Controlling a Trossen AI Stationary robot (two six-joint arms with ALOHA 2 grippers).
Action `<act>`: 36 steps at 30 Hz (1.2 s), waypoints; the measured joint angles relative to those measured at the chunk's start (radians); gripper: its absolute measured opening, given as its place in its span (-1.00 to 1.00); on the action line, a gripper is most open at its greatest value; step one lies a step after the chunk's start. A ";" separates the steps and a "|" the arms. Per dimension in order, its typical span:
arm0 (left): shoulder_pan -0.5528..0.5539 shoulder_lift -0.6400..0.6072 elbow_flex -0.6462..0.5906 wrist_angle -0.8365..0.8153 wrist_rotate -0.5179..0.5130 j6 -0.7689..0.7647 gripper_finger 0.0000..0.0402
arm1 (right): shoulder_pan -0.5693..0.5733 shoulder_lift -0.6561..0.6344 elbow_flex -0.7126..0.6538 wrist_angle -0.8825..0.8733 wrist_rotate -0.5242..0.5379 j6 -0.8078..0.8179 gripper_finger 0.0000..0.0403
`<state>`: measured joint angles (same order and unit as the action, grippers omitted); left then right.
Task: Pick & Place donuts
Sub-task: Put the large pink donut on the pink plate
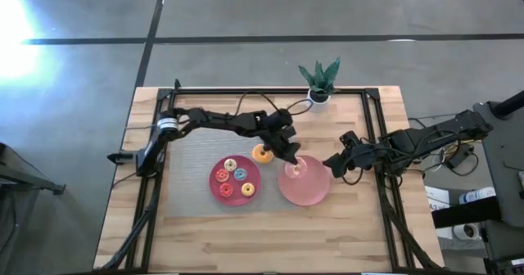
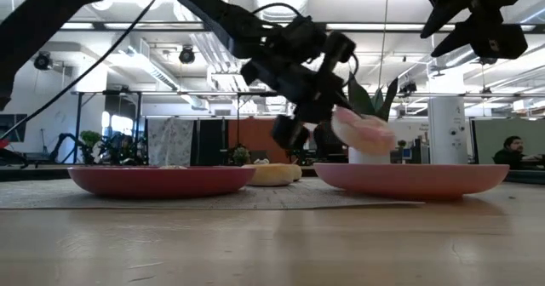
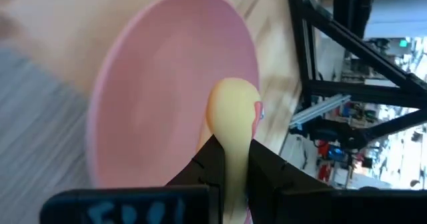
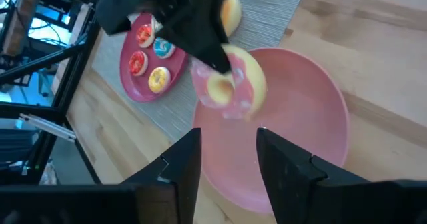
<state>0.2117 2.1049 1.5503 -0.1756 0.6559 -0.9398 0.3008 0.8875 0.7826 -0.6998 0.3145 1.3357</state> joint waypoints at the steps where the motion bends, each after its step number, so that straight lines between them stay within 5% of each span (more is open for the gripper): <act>1: -0.005 0.016 0.020 0.000 0.006 -0.005 -0.92 | 0.000 0.000 0.000 0.000 0.000 0.000 -0.33; 9: -0.045 0.094 0.080 -0.080 0.023 0.035 -0.92 | 0.000 0.000 0.000 0.004 -0.001 0.000 -0.31; 36: -0.050 0.093 0.149 -0.199 -0.217 0.193 -0.92 | 0.000 0.000 0.000 0.003 0.000 -0.030 -0.32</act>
<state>0.1619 2.1975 1.6993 -0.3747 0.4391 -0.7470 0.3008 0.8879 0.7830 -0.6971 0.3149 1.3058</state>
